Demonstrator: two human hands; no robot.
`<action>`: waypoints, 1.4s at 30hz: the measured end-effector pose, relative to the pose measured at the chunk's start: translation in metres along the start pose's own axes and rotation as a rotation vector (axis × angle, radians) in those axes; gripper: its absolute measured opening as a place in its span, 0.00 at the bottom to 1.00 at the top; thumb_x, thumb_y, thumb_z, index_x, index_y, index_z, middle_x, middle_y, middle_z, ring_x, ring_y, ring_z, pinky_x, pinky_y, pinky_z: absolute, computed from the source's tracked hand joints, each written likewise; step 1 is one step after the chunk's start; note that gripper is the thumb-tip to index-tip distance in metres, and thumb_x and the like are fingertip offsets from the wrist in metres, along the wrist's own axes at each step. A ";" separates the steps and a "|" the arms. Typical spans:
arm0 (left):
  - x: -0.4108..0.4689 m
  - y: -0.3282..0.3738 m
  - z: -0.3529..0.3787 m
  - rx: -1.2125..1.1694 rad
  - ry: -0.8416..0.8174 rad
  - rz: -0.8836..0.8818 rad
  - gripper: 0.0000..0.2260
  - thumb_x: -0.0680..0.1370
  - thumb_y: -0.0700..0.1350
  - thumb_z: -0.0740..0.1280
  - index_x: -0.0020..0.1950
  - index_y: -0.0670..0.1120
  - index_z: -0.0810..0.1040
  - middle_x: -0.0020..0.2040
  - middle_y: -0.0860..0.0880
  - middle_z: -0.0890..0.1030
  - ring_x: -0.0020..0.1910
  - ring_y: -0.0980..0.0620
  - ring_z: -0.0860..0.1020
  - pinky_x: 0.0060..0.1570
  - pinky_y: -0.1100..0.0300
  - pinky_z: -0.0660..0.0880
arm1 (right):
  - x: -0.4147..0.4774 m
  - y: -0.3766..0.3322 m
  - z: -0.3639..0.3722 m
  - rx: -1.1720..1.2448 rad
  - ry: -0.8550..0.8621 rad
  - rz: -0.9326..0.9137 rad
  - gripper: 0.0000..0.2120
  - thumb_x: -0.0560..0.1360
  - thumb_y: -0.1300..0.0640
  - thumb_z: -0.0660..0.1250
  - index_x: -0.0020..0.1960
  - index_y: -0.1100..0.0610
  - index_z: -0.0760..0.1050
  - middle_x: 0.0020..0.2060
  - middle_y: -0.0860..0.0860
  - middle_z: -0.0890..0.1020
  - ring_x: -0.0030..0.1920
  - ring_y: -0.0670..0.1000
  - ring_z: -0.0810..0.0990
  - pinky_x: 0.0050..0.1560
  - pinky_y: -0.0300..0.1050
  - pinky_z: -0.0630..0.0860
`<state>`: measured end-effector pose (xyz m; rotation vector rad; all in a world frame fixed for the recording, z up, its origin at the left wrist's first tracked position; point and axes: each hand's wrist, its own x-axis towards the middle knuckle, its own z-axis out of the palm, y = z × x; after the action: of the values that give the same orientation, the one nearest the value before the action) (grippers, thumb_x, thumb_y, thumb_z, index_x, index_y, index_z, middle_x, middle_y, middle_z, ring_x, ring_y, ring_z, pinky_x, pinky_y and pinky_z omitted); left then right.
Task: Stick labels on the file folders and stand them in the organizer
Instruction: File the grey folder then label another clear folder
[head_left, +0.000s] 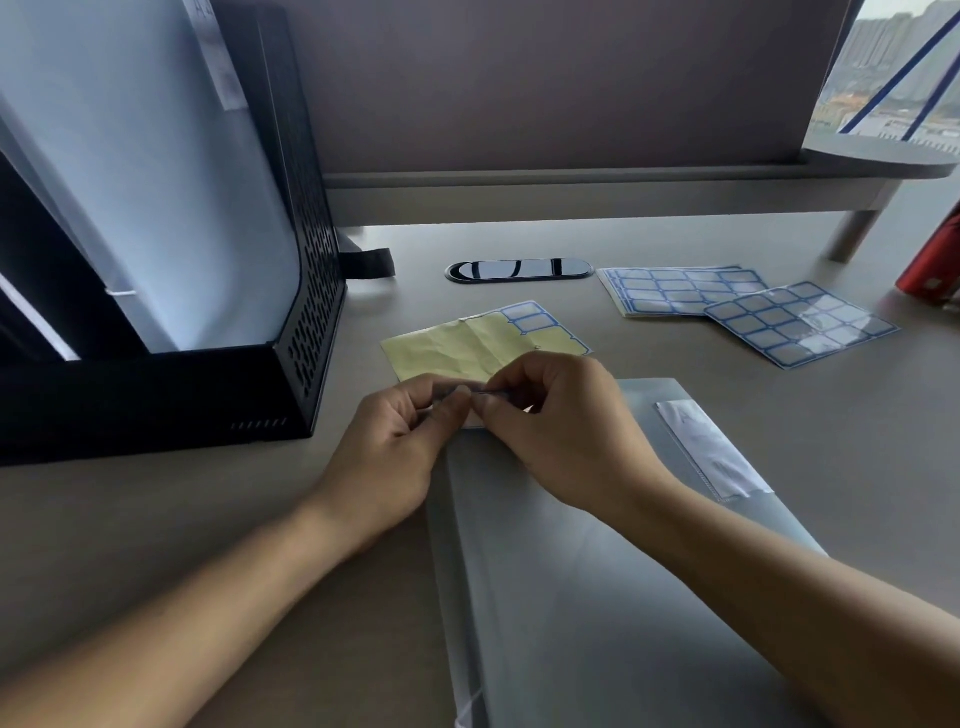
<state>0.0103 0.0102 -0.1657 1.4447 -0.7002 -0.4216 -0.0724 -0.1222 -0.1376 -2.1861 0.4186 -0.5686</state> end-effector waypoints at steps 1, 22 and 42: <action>0.000 -0.001 0.000 0.011 0.008 0.004 0.09 0.81 0.38 0.62 0.53 0.42 0.82 0.50 0.44 0.86 0.49 0.52 0.82 0.51 0.62 0.77 | 0.000 -0.001 -0.001 -0.004 -0.002 0.001 0.09 0.71 0.51 0.73 0.34 0.47 0.77 0.29 0.43 0.79 0.30 0.41 0.74 0.29 0.33 0.68; 0.000 -0.002 -0.002 0.074 0.011 0.058 0.09 0.81 0.38 0.62 0.53 0.42 0.82 0.49 0.46 0.85 0.49 0.55 0.82 0.50 0.65 0.75 | 0.018 0.005 -0.026 -0.133 0.022 -0.015 0.08 0.71 0.41 0.71 0.42 0.44 0.77 0.43 0.42 0.80 0.40 0.40 0.77 0.40 0.34 0.69; 0.001 -0.003 -0.006 0.100 -0.111 -0.029 0.12 0.79 0.50 0.65 0.47 0.44 0.84 0.47 0.44 0.86 0.48 0.50 0.83 0.51 0.52 0.77 | 0.023 0.012 -0.021 0.137 -0.140 0.054 0.12 0.67 0.50 0.79 0.34 0.56 0.79 0.25 0.46 0.76 0.24 0.43 0.66 0.26 0.36 0.63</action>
<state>0.0151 0.0137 -0.1685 1.5365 -0.7995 -0.4983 -0.0653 -0.1537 -0.1289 -2.0618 0.3516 -0.3998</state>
